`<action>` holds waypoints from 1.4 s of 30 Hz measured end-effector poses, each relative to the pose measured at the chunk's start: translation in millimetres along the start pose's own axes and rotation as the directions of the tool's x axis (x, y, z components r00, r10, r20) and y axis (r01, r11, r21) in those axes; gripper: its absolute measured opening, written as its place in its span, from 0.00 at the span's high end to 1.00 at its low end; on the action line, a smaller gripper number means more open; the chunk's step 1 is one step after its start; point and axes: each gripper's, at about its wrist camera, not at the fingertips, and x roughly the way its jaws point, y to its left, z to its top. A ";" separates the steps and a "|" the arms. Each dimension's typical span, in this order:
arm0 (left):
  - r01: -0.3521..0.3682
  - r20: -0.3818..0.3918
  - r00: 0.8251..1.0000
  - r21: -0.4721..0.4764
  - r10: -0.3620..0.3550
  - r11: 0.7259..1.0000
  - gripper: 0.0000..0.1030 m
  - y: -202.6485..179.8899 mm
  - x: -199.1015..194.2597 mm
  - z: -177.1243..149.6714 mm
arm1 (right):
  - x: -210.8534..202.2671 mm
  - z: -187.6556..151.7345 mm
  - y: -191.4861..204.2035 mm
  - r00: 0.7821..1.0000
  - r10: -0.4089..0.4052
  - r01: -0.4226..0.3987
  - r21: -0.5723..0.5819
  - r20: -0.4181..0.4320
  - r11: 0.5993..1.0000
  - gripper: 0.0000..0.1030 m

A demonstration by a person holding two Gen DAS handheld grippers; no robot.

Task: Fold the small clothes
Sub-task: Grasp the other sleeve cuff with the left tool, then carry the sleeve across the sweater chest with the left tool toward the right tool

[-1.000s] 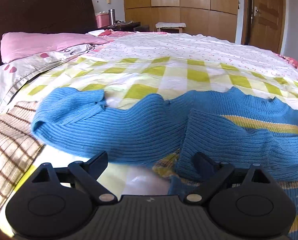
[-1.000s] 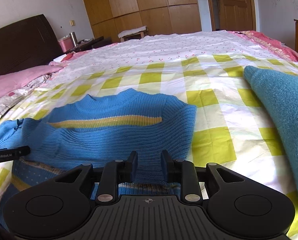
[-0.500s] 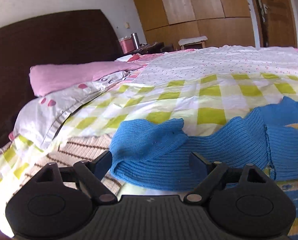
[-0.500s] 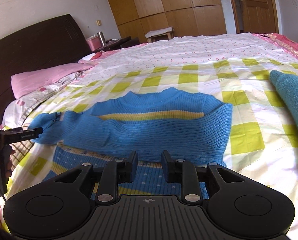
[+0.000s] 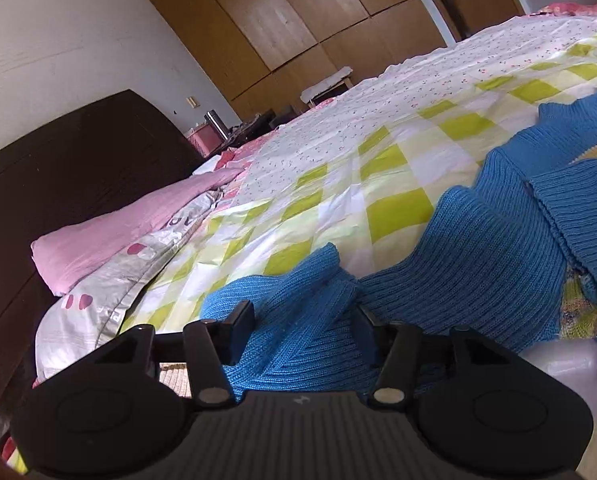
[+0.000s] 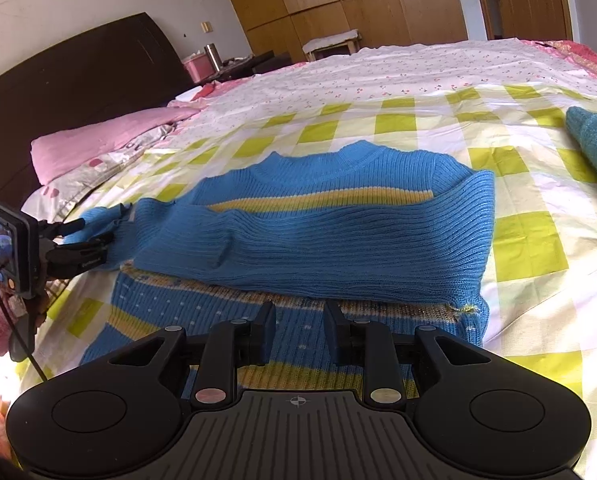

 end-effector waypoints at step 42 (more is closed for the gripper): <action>0.571 0.126 0.818 -0.296 -0.561 0.766 0.89 -28.8 -130.9 43.7 | -14.1 6.0 3.8 0.987 0.164 -0.161 0.149 -0.002 0.976 0.70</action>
